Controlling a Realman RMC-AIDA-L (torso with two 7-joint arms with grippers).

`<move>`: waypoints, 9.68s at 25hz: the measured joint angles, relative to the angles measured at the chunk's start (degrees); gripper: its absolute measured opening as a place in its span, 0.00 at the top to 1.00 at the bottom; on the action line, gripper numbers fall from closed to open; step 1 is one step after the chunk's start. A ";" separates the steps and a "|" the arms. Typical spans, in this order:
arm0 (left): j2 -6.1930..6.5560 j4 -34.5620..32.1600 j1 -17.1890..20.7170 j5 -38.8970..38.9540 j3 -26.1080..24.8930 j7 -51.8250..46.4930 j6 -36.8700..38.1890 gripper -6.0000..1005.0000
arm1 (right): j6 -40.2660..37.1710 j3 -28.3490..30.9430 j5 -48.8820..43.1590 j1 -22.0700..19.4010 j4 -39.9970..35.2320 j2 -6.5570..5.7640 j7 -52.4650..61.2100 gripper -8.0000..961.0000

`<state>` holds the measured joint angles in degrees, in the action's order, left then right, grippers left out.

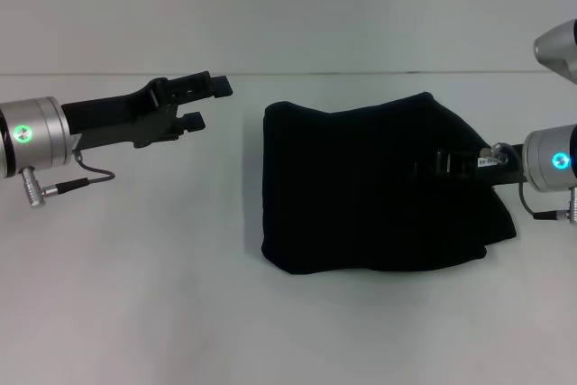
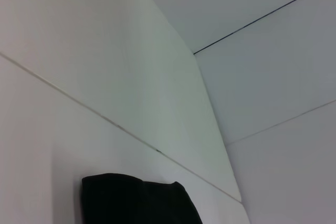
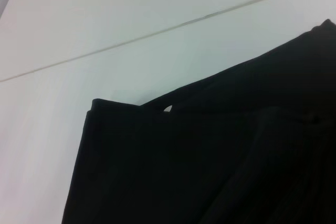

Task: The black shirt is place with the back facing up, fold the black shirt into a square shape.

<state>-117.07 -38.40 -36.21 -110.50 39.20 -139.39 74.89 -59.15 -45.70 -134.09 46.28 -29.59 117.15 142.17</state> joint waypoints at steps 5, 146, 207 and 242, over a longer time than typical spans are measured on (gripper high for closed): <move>0.06 0.01 0.02 0.29 -0.08 0.00 0.03 0.12 | -0.01 -0.05 -0.07 0.06 -0.02 -0.19 0.00 0.67; -7.08 19.96 -10.94 -10.53 3.86 -3.60 -13.13 0.27 | -15.38 7.83 -5.25 4.46 -15.06 -8.96 10.69 0.42; 0.10 -11.98 3.35 -18.96 -7.18 24.68 20.34 0.33 | -16.59 8.25 2.59 1.81 -13.15 -8.55 -4.02 0.38; 0.25 -8.63 -1.22 -12.98 3.65 31.08 16.80 0.05 | -26.06 9.30 17.29 -15.24 -6.74 0.58 -51.41 0.05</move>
<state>-116.82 -47.03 -37.42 -123.47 42.85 -108.31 91.69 -85.21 -36.40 -116.81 31.04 -36.33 117.74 90.76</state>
